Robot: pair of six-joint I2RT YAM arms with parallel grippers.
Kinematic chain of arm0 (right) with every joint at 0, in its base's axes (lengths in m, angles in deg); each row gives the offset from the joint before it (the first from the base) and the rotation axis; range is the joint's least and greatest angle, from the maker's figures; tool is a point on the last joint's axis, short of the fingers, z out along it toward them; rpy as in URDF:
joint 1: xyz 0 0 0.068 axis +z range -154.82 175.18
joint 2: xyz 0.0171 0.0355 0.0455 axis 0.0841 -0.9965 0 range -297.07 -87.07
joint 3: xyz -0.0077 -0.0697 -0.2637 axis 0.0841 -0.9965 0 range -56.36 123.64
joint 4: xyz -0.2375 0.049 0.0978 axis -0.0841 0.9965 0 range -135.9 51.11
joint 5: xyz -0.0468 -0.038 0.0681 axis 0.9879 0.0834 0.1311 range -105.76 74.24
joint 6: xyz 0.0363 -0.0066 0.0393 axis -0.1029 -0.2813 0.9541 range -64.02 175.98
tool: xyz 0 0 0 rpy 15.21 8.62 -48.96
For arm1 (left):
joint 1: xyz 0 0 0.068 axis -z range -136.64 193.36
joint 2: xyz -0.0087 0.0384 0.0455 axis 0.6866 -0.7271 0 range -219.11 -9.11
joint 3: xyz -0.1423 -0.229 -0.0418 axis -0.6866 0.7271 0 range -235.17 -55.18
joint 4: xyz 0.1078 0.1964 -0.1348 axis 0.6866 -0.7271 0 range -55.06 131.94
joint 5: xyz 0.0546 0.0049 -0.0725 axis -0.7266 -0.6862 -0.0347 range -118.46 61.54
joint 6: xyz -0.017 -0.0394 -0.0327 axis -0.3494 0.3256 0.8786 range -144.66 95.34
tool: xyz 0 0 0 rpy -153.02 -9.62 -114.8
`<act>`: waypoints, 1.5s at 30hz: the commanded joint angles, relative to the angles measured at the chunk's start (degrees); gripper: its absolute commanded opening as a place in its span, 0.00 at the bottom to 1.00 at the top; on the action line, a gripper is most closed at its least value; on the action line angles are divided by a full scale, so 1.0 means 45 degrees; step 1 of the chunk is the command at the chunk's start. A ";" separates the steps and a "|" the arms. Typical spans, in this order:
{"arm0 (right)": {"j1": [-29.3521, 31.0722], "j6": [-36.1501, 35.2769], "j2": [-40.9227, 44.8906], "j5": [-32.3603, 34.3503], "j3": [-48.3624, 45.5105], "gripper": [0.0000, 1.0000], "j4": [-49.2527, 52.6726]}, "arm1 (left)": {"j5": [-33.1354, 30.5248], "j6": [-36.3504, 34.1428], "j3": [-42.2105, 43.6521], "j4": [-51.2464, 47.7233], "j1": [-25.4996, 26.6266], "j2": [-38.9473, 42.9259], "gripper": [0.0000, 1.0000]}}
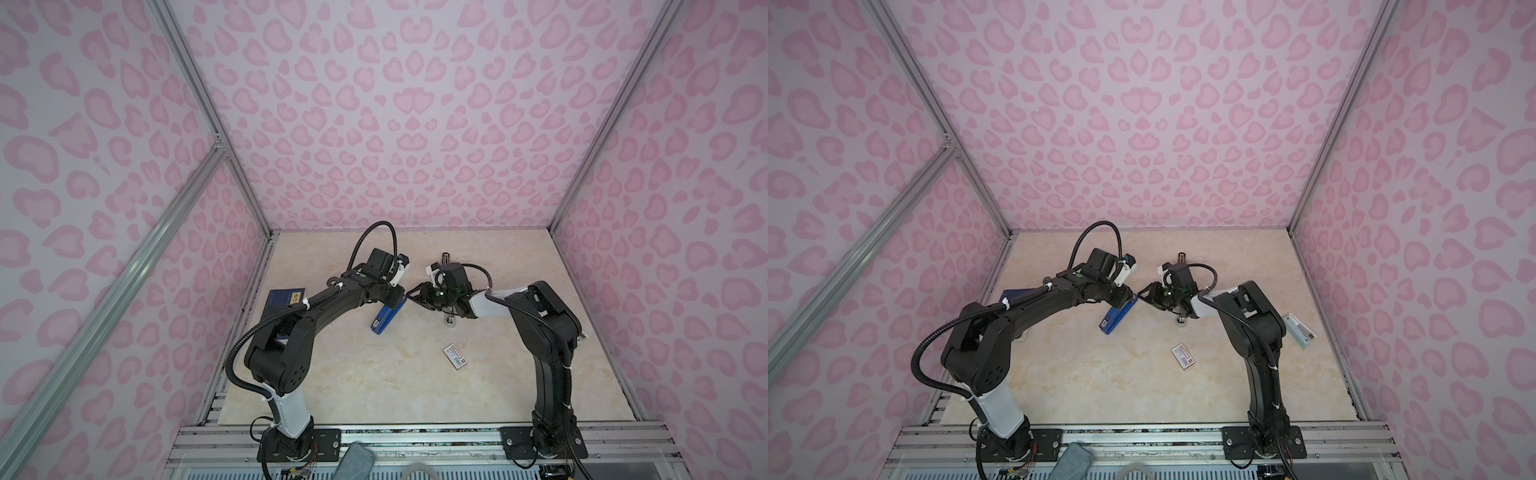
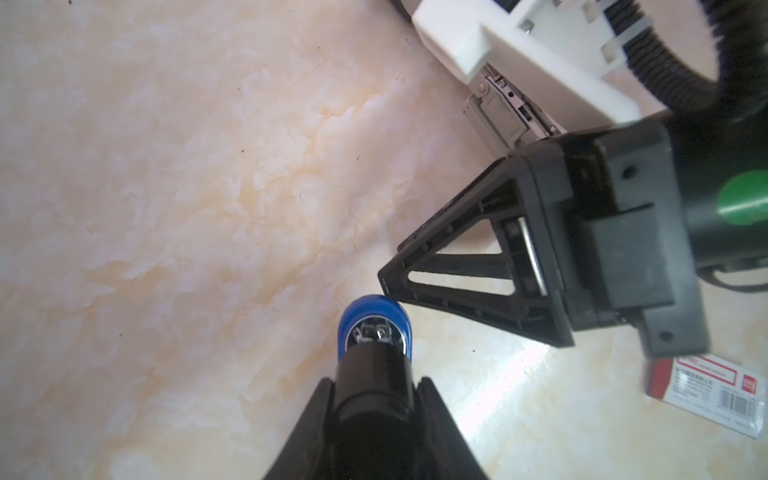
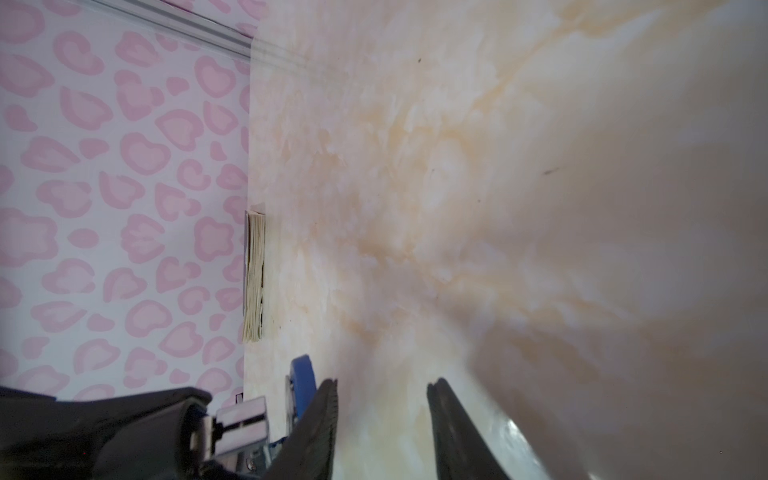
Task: Load the staples into the stapler
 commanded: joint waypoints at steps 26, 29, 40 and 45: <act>0.0415 0.1592 -0.0949 -0.1409 0.0332 0.12 -0.2619 | 0.0049 0.0529 0.0475 0.1577 0.0000 0.0986 0.04; 0.0361 0.2325 -0.1180 -0.1590 0.0126 0.12 -0.3802 | 0.0048 0.0568 0.0627 0.1708 -0.0039 0.1138 0.04; 0.0376 0.3846 -0.1519 -0.2006 -0.0338 0.22 -0.6701 | 0.0035 0.0725 0.0940 0.2062 -0.0136 0.1522 0.03; 0.0294 0.3864 -0.1617 -0.1900 -0.0377 0.09 -0.6580 | 0.0047 0.0817 0.0965 0.2075 -0.0137 0.1592 0.04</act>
